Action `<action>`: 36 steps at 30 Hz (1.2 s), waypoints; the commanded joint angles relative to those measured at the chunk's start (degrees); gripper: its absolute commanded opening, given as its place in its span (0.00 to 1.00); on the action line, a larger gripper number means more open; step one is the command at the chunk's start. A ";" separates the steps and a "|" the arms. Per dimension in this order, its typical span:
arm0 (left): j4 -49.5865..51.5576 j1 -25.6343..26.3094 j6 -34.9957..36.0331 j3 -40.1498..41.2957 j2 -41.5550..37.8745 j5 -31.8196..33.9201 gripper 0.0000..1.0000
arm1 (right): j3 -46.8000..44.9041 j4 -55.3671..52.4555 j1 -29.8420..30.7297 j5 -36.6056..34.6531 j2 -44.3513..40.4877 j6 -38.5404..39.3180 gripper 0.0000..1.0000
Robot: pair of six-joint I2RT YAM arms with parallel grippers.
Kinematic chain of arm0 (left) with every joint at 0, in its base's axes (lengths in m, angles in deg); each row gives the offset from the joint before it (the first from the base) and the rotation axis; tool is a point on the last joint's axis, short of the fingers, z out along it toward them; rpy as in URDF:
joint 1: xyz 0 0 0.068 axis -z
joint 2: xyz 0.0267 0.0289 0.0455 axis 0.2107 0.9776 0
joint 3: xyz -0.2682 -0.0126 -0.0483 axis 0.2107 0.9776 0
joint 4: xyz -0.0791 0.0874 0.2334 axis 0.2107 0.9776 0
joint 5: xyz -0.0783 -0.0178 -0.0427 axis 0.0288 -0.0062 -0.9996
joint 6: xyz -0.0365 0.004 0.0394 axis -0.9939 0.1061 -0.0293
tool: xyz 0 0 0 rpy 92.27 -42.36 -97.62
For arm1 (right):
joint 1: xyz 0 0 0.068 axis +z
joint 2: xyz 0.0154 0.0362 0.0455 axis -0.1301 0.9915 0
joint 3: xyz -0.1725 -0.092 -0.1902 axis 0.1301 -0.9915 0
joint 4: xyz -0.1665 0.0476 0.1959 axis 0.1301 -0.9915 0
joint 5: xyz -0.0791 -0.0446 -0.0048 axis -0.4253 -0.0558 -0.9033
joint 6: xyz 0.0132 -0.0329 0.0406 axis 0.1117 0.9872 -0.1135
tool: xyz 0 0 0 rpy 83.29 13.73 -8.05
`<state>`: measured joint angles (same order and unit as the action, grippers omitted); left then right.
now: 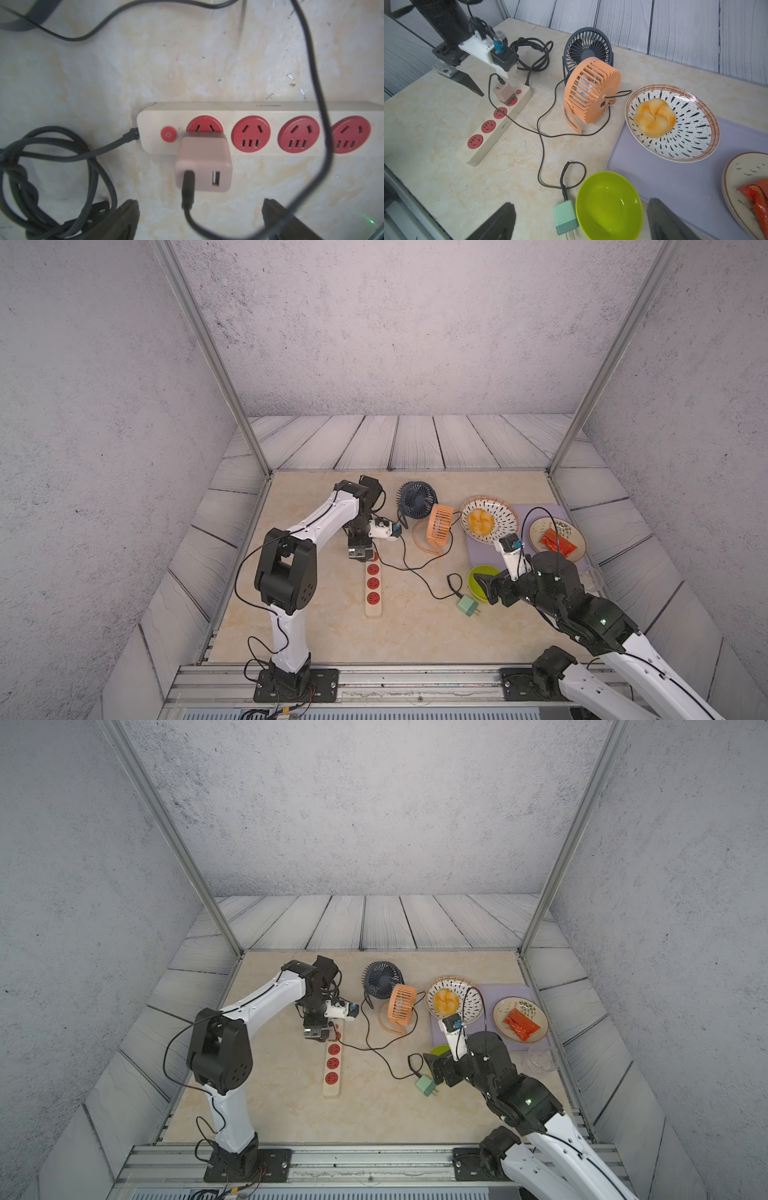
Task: Plug the desk fan into the power strip
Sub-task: Pick up the plug from the center of the board.
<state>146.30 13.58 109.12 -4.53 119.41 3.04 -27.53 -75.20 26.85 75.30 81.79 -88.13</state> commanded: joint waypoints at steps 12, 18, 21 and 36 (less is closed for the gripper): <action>4.79 -1.11 -7.86 5.44 -17.20 -7.11 1.00 | -2.02 -7.75 1.56 7.33 1.36 -22.70 0.85; 1.91 -1.14 -14.46 10.26 -27.72 -14.12 1.00 | -3.04 -10.84 4.53 6.04 5.05 -25.60 0.84; -2.66 -1.13 -18.89 15.53 -33.47 -17.71 0.99 | -4.82 -10.34 4.83 6.42 5.89 -26.84 0.83; -19.99 -14.77 -46.54 30.37 -44.75 -37.92 0.99 | -16.29 0.97 5.37 9.12 4.88 -31.59 0.82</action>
<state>131.70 1.93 70.50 24.38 75.54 -26.91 -43.13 -77.12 31.88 84.45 86.77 -119.03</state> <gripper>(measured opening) 0.995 0.822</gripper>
